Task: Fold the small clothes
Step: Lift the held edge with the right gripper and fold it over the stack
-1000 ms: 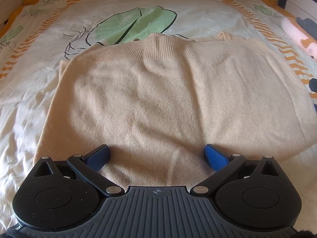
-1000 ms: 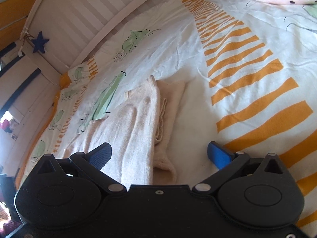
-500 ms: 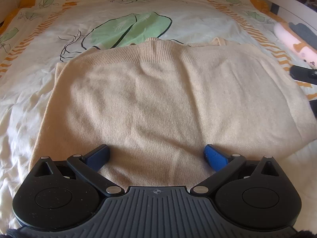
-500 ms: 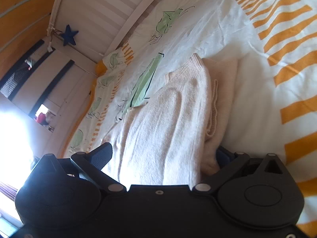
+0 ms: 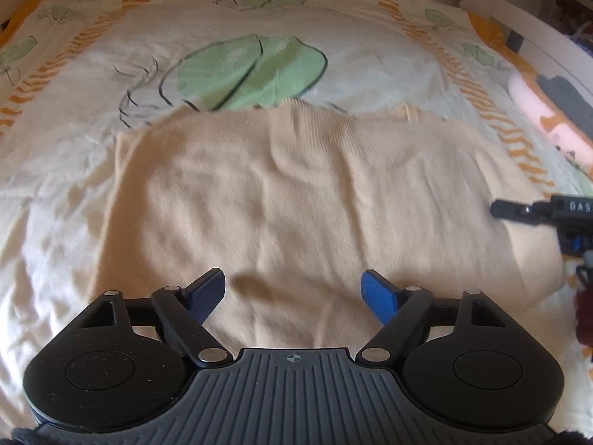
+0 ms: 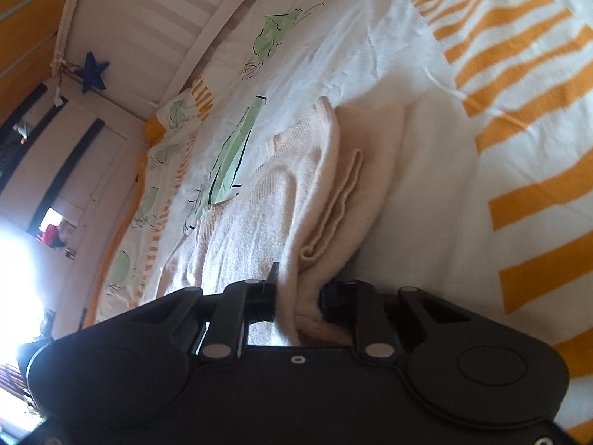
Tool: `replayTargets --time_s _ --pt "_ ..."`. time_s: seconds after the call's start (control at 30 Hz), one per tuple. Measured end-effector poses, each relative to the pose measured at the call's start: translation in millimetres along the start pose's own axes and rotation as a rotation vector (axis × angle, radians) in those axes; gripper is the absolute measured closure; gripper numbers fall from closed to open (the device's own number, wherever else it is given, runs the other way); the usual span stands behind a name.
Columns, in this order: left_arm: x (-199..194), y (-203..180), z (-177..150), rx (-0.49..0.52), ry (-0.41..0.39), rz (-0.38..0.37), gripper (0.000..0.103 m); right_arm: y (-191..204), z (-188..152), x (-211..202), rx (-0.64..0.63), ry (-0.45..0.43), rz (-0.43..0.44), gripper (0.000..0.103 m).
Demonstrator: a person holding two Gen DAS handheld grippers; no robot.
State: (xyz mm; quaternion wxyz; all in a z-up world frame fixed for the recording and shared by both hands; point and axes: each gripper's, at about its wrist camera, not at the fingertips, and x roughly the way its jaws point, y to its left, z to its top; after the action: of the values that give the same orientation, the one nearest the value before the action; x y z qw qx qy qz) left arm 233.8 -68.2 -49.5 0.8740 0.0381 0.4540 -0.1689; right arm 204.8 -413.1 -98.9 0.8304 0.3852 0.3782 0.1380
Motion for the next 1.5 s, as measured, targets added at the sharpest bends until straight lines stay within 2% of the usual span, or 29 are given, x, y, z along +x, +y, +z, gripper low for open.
replayTargets --time_s 0.13,0.23,0.33,0.4,0.47,0.57,0.67,0.83,1.0,1.17,1.4,1.5 --pt "-0.9 16.4 20.7 -0.012 -0.026 0.039 0.023 28.2 3.1 -5.0 -0.078 -0.013 -0.077 0.076" --pt "3.7 38.7 34.9 -0.059 -0.034 0.076 0.023 52.1 7.2 -5.6 -0.138 -0.022 -0.129 0.077" --pt "6.4 67.7 40.7 -0.132 -0.06 0.068 0.023 72.4 10.0 -3.5 -0.171 -0.02 -0.156 0.077" --pt "8.5 88.7 44.3 -0.177 -0.047 0.065 0.023 85.8 9.8 -0.2 -0.192 -0.019 -0.167 0.077" --pt "8.9 103.3 50.3 -0.195 -0.033 0.055 0.024 99.9 8.4 4.5 -0.215 -0.016 -0.163 0.077" --pt "-2.1 122.7 59.8 -0.227 -0.069 0.051 0.024 118.5 4.1 14.5 -0.225 -0.018 -0.143 0.077" --pt "-11.2 144.5 64.7 -0.299 -0.103 0.018 0.024 134.2 -2.5 25.4 -0.225 -0.02 -0.113 0.077" --pt "-18.8 176.7 67.4 -0.404 -0.117 0.008 0.024 160.2 -15.4 51.3 -0.231 -0.013 -0.068 0.077" --pt "-25.7 189.7 69.1 -0.412 -0.145 0.051 0.024 186.3 -26.8 77.7 -0.25 0.001 -0.013 0.077" --pt "-24.9 193.6 69.7 -0.41 -0.135 0.044 0.024 204.2 -36.6 104.8 -0.249 0.017 0.008 0.077" --pt "-25.6 192.9 69.5 -0.399 -0.136 0.029 0.024 225.4 -54.2 130.8 -0.31 0.03 -0.01 0.077" --pt "-23.6 194.7 69.4 -0.402 -0.127 0.027 0.024 236.7 -63.4 144.4 -0.378 0.036 -0.056 0.077"
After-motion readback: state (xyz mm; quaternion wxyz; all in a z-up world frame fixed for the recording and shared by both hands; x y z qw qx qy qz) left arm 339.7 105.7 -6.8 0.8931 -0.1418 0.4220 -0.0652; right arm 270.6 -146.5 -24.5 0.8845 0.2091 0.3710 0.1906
